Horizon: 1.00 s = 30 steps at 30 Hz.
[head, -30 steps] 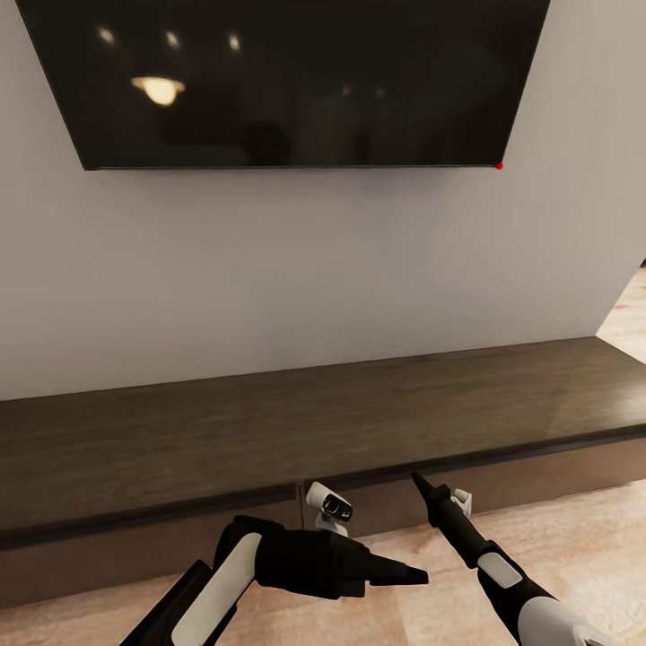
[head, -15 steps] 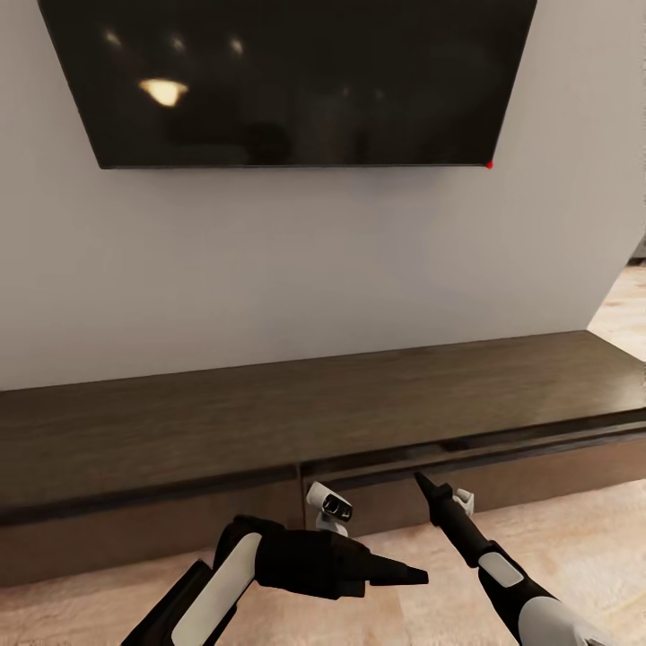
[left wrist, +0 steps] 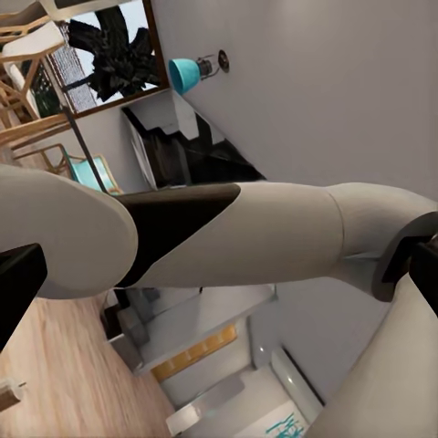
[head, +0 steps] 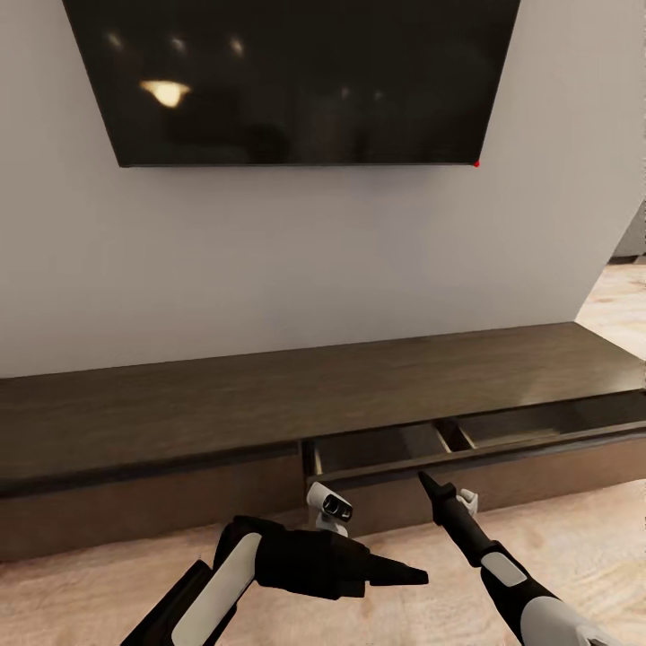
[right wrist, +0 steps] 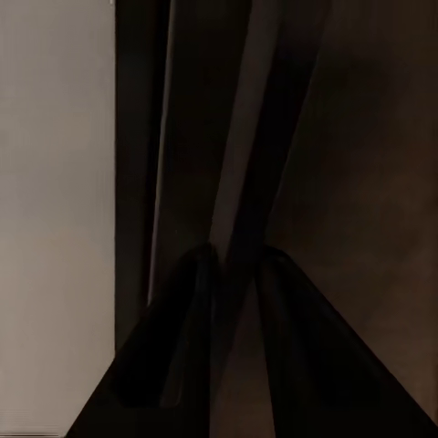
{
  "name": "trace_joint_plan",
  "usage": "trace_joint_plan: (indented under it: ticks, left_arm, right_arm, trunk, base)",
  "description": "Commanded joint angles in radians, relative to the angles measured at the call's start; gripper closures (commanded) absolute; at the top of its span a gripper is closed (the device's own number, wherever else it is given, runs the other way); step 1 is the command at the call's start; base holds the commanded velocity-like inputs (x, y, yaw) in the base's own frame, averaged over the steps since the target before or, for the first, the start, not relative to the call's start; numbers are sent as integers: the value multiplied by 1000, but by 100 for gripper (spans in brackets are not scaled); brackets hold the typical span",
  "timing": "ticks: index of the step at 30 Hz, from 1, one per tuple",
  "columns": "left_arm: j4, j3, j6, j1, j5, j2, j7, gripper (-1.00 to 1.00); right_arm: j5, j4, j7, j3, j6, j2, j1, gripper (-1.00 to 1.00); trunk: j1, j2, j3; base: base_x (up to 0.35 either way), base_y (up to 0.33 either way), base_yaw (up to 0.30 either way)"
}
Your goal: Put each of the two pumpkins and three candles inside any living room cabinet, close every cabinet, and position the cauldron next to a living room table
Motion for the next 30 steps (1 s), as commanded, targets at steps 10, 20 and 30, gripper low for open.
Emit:
trace_joint_plan:
  ticks: [10, 20, 30]
  left_arm:
    - [0, -2, 4, -2, 3, 1, -1, -100]
    - [0, -2, 4, -1, 3, 1, -1, -100]
    - [0, -2, 4, -2, 4, 1, -1, -100]
  right_arm:
    - [-11, 1, 40, 37, 16, 6, -1, 100]
    - [-6, 1, 40, 37, 21, 6, -1, 100]
    - [-4, 1, 40, 37, 21, 6, -1, 100]
  trunk:
    - [-1, 0, -1]
    - [-1, 0, -1]
    - [-1, 0, -1]
  base:
    - [-167, 0, 0]
    - [-153, 0, 0]
    - [-121, 0, 0]
